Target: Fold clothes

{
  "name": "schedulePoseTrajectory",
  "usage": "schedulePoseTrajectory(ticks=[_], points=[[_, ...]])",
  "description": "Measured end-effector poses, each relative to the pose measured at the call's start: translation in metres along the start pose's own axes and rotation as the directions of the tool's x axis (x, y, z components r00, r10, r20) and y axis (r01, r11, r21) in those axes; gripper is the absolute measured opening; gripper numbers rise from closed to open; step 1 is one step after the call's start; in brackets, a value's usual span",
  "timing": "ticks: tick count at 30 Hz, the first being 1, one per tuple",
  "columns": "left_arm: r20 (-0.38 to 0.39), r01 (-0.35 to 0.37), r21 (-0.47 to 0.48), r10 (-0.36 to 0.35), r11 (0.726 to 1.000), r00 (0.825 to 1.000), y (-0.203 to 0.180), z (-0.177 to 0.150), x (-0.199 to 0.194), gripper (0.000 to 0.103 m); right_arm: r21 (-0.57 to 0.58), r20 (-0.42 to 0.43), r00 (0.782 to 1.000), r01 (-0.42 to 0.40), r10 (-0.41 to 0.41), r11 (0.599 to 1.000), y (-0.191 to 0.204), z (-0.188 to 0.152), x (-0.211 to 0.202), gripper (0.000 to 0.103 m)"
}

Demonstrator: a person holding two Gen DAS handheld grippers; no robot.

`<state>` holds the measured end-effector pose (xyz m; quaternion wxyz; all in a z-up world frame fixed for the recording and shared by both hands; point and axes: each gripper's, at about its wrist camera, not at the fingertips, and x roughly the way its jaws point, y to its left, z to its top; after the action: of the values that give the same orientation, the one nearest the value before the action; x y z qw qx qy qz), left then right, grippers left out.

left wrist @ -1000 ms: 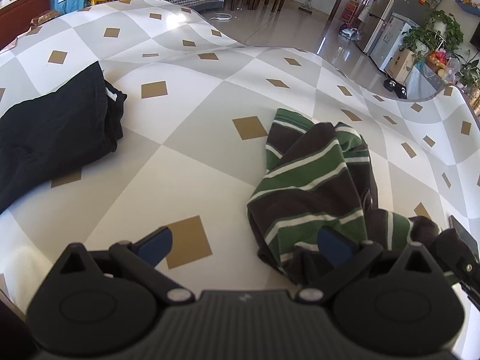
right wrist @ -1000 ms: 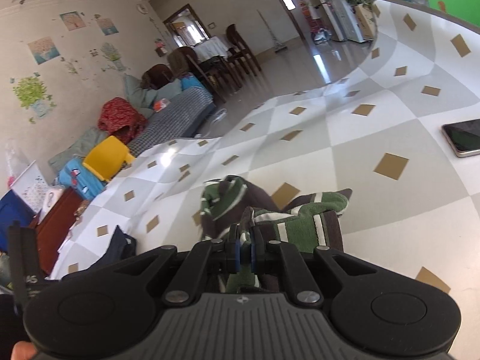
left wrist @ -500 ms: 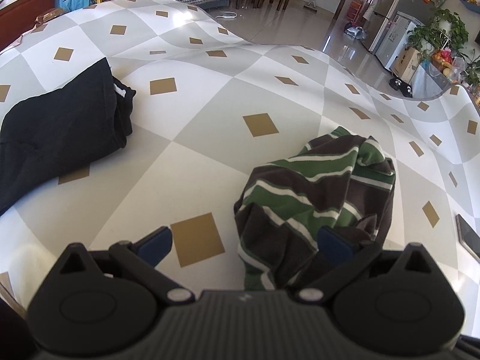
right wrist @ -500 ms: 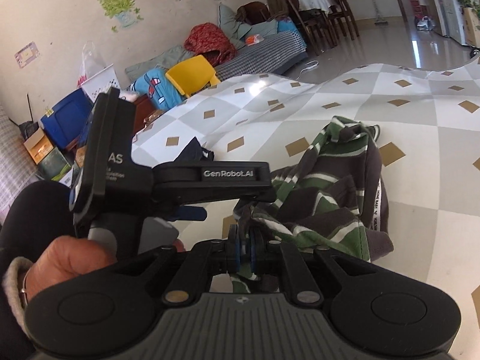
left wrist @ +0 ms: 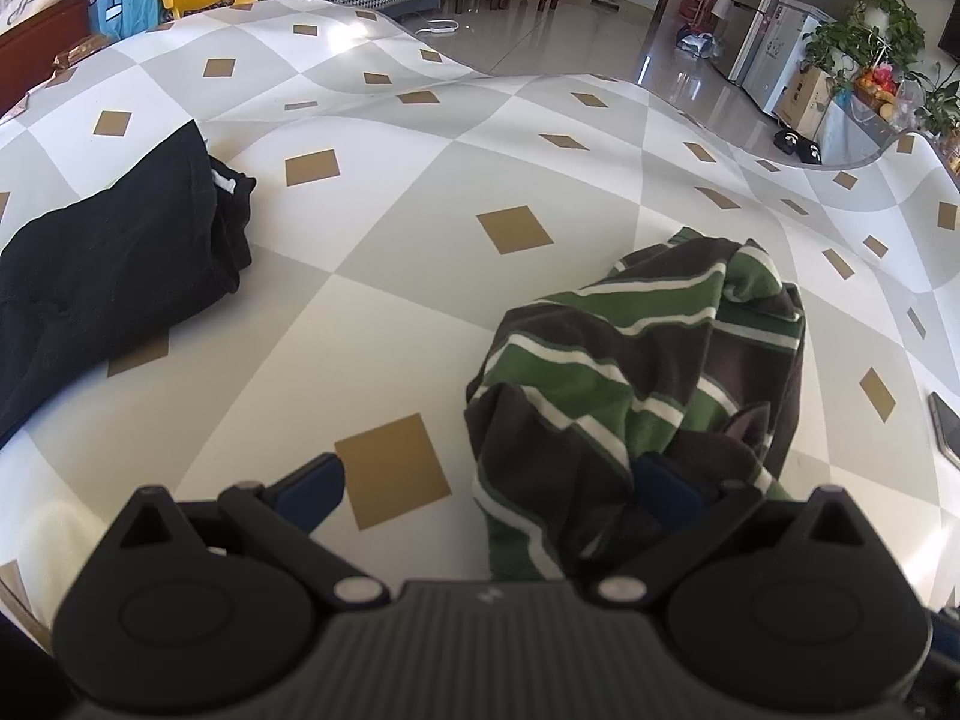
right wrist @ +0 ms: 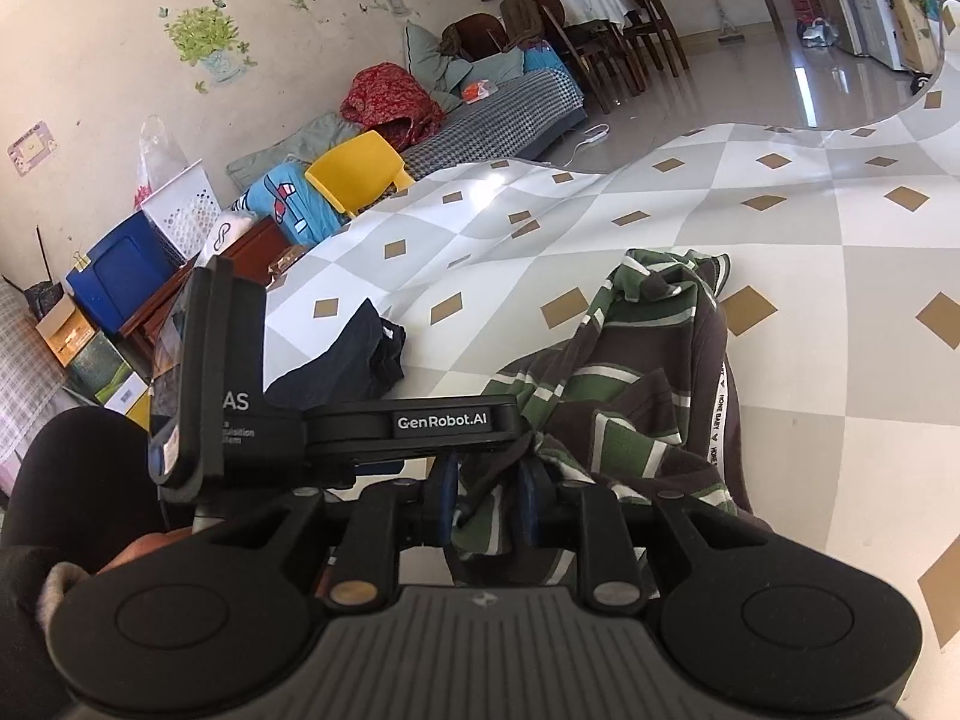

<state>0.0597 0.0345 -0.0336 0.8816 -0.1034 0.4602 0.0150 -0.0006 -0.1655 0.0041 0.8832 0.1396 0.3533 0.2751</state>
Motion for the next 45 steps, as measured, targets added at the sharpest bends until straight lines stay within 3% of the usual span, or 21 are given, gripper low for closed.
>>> schedulePoseTrajectory(ticks=[5,9,14,18,23,30,35,41,45], points=[[-0.016,-0.031,-0.001,0.031,1.000,0.999,0.005,0.000,0.004,0.103,-0.006,0.046,0.999,-0.006,0.006,1.000,0.002,0.006,-0.012,0.027],[-0.022,-0.052,-0.005,0.052,0.999,0.998,0.010,0.001,0.005,0.103,0.017,0.080,0.994,0.078,-0.079,0.997,-0.004,0.008,-0.014,0.032],[-0.004,-0.006,0.001,0.006,1.000,1.000,0.010,0.001,-0.003,0.103,0.050,0.081,0.972,0.218,-0.222,0.975,-0.014,0.008,-0.006,0.033],[0.005,0.045,0.048,-0.045,0.998,0.999,0.004,-0.003,-0.009,0.103,0.108,0.079,0.960,0.260,-0.269,0.960,-0.027,0.010,-0.006,0.035],[-0.055,0.043,0.098,-0.037,0.994,0.998,-0.002,-0.014,0.003,0.103,0.163,0.071,0.947,0.300,-0.315,0.940,-0.039,0.012,0.001,0.036],[-0.053,0.042,0.131,-0.035,0.990,0.998,-0.007,-0.020,0.008,0.103,0.198,0.061,0.932,0.339,-0.357,0.919,-0.052,0.013,0.020,0.039],[-0.063,0.041,0.098,-0.035,0.994,0.997,-0.002,-0.020,0.011,0.103,0.236,0.041,0.929,0.348,-0.368,0.907,-0.065,0.016,0.040,0.039],[-0.085,0.039,0.079,-0.032,0.996,0.996,0.002,-0.019,0.018,0.103,0.269,0.016,0.934,0.340,-0.358,0.901,-0.075,0.019,0.064,0.040],[-0.073,0.016,0.117,-0.007,0.993,0.997,0.000,-0.021,0.020,0.103,0.290,0.019,0.934,0.336,-0.356,0.896,-0.077,0.019,0.075,0.040]])
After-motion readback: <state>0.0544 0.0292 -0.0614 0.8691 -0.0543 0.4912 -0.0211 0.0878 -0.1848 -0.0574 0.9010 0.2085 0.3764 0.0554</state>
